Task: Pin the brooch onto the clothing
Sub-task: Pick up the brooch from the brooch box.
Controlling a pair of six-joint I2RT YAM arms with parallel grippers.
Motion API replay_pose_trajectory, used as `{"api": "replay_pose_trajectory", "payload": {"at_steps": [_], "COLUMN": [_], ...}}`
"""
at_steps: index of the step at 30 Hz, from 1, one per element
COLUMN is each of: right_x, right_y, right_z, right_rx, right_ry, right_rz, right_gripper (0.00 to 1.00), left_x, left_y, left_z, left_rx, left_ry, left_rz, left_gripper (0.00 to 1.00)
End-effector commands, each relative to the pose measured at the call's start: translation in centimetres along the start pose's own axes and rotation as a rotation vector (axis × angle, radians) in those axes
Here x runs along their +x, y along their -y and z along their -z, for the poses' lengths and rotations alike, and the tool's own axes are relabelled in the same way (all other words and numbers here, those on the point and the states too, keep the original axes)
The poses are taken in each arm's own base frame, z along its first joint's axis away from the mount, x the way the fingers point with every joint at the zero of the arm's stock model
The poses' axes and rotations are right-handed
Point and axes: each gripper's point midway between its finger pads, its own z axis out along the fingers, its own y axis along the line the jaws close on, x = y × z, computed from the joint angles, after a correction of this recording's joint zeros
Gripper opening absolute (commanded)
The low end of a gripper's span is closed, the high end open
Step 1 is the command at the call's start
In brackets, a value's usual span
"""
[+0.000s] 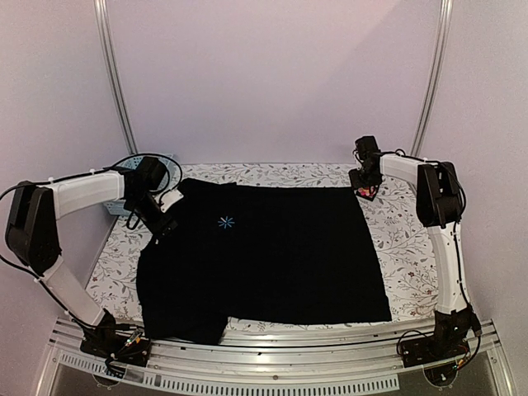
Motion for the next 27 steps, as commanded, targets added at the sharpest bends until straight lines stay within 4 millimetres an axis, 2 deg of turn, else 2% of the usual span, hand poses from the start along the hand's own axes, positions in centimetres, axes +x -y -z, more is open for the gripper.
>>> {"api": "replay_pose_trajectory", "payload": {"at_steps": [1,7,12,17,27], "right_x": [1.8,3.2,3.9,4.5,4.1], "right_y": [0.4,-0.6,-0.6,0.1,-0.4], "right_z": [-2.1,-2.8,-3.0,-3.2,-2.2], "right_rx": [0.039,-0.012,-0.025,-0.013,-0.061], "right_ry": [-0.044,-0.086,-0.112,-0.132,-0.133], "right_rz": [0.057,0.061,0.051,0.044,0.047], "right_gripper": [0.64,0.59,0.39,0.3,0.0], "left_x": [0.5,0.6,0.6,0.8,0.8], "left_y": [0.9,0.9,0.9,1.0,1.0], "left_z": [-0.5,-0.6,-0.6,-0.8,-0.8], "left_rx": [0.031,0.035,0.032,0.034,0.037], "left_ry": [-0.02,-0.025,-0.022,-0.03,-0.031], "left_rz": [-0.001,-0.001,0.0,-0.001,-0.006], "left_gripper": [0.85,0.85,0.85,0.85,0.85]}}
